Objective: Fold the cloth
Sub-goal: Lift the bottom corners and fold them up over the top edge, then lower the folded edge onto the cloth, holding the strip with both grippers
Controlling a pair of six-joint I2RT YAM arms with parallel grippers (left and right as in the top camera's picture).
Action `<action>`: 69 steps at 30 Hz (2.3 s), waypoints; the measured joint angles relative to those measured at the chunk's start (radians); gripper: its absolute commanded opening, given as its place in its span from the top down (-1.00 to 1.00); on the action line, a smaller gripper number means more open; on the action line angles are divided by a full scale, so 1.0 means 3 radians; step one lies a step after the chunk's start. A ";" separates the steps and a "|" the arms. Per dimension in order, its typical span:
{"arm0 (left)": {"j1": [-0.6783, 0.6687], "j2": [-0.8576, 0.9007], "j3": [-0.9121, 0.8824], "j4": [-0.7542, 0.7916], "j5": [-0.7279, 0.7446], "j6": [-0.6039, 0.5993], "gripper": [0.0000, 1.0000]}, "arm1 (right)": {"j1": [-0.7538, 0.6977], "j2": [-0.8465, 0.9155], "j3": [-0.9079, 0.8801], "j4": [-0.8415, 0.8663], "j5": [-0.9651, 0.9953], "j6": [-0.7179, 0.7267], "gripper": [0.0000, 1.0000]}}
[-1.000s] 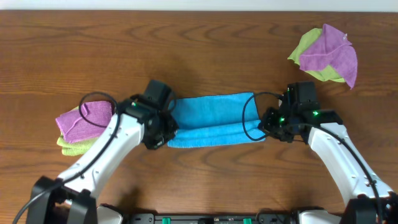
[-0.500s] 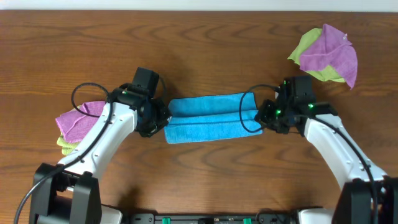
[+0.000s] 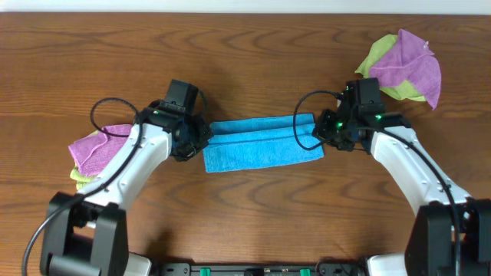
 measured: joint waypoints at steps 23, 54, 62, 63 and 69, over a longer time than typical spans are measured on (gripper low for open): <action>-0.0001 0.0273 0.0000 0.0561 -0.0111 0.0084 0.88 | 0.0045 0.0352 0.0000 0.0540 0.0261 -0.0003 0.97; -0.0001 0.0576 0.0000 0.1048 -0.0224 0.0203 0.88 | 0.0122 0.0470 0.0003 0.0755 0.0528 -0.0010 0.97; 0.0028 0.0576 0.0000 0.1071 -0.0412 0.0355 0.18 | 0.0121 0.0470 0.0004 0.0777 0.0757 -0.0034 0.17; 0.0028 0.0576 0.0000 0.1072 -0.0422 0.0360 0.12 | 0.0121 0.0470 0.0004 0.0782 0.0777 -0.0037 0.06; 0.0027 0.0576 0.0000 0.1071 -0.0441 0.0417 -0.09 | 0.0121 0.0470 0.0005 0.0778 0.0805 -0.0014 -0.31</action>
